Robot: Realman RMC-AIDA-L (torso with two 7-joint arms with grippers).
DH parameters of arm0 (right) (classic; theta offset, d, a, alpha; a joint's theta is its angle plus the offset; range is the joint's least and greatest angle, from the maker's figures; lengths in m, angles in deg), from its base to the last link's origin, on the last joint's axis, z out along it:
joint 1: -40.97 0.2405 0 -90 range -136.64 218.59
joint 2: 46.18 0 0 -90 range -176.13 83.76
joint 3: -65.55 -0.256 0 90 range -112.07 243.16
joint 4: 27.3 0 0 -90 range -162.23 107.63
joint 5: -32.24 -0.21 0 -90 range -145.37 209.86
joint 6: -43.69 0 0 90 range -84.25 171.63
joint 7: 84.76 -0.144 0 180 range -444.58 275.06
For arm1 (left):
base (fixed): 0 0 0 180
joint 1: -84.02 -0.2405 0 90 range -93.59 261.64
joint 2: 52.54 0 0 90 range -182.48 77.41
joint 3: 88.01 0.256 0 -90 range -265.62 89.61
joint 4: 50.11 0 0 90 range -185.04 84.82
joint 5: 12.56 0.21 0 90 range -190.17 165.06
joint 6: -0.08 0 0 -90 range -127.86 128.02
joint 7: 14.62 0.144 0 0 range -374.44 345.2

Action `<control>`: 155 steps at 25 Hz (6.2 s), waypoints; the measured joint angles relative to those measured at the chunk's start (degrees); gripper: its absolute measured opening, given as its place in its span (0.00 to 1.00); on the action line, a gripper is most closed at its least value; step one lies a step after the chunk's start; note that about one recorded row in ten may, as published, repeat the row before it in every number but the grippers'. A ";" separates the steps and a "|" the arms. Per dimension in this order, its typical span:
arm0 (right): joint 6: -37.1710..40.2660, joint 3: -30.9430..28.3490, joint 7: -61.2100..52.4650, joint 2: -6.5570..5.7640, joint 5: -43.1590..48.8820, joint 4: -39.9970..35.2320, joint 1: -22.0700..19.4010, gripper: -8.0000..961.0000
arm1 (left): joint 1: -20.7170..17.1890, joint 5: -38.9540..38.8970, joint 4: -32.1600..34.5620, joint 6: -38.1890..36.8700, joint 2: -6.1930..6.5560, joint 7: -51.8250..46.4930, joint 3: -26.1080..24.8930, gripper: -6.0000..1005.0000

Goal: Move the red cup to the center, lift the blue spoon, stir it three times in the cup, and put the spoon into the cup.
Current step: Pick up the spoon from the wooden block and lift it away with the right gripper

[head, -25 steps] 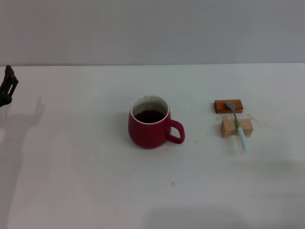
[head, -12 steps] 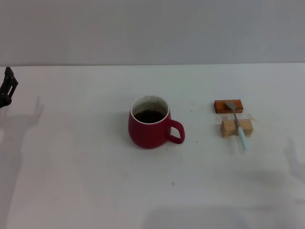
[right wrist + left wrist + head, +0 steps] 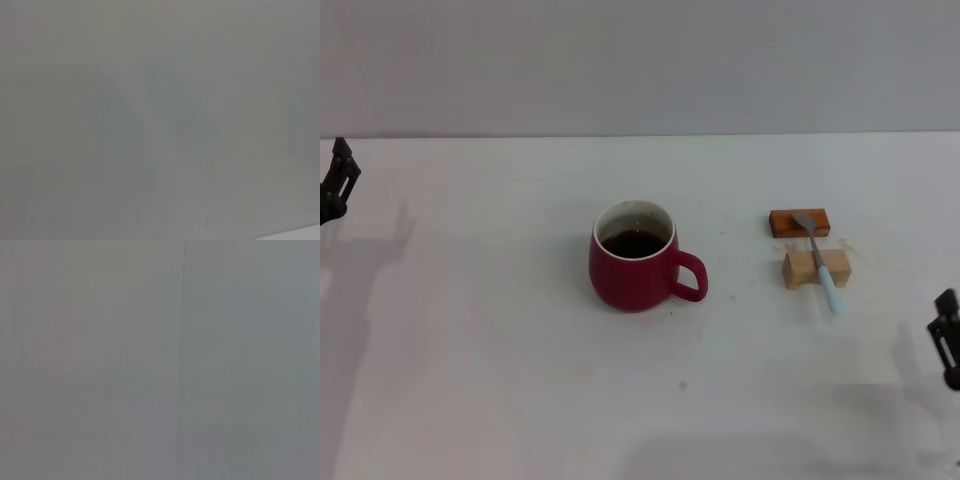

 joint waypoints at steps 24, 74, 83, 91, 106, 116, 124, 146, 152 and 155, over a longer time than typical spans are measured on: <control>-4.60 14.09 10.74 0.01 -10.04 2.19 0.93 0.83 | -0.18 0.06 0.10 -0.13 -0.05 1.49 0.28 0.82; -18.38 11.15 10.20 -0.08 -12.61 -2.43 16.36 0.82 | -0.47 0.07 0.88 -1.70 -0.24 1.58 0.08 0.82; -20.11 9.93 10.17 -0.12 -12.60 -2.85 17.28 0.82 | -0.44 0.06 0.88 -1.67 -0.26 1.58 0.09 0.82; -21.41 9.02 10.16 -0.08 -12.60 -3.31 17.79 0.82 | -0.49 0.06 0.88 -1.66 -0.35 1.58 0.09 0.82; -21.27 9.01 10.16 0.05 -12.45 -2.98 18.02 0.82 | -0.88 0.06 0.88 -2.04 -0.31 1.58 0.09 0.82; -21.06 9.01 10.17 0.07 -12.59 -2.91 17.93 0.82 | -1.15 0.06 0.88 -2.52 -0.26 1.58 0.09 0.82; -21.01 8.92 10.10 0.06 -12.60 -2.90 17.87 0.79 | -1.31 0.06 0.88 -2.55 -0.26 1.57 0.08 0.82; -21.38 8.34 9.22 -0.03 -12.60 -3.03 17.96 0.51 | -1.54 -0.13 0.88 -2.54 -0.27 1.58 0.09 0.82; -21.43 8.30 9.20 -0.03 -12.60 -3.05 18.03 0.47 | -1.66 -0.24 0.88 -2.54 -0.23 1.58 0.08 0.82; -21.43 8.31 9.20 -0.03 -12.60 -3.01 18.02 0.40 | -1.67 -0.30 0.88 -2.54 -0.18 1.58 0.08 0.82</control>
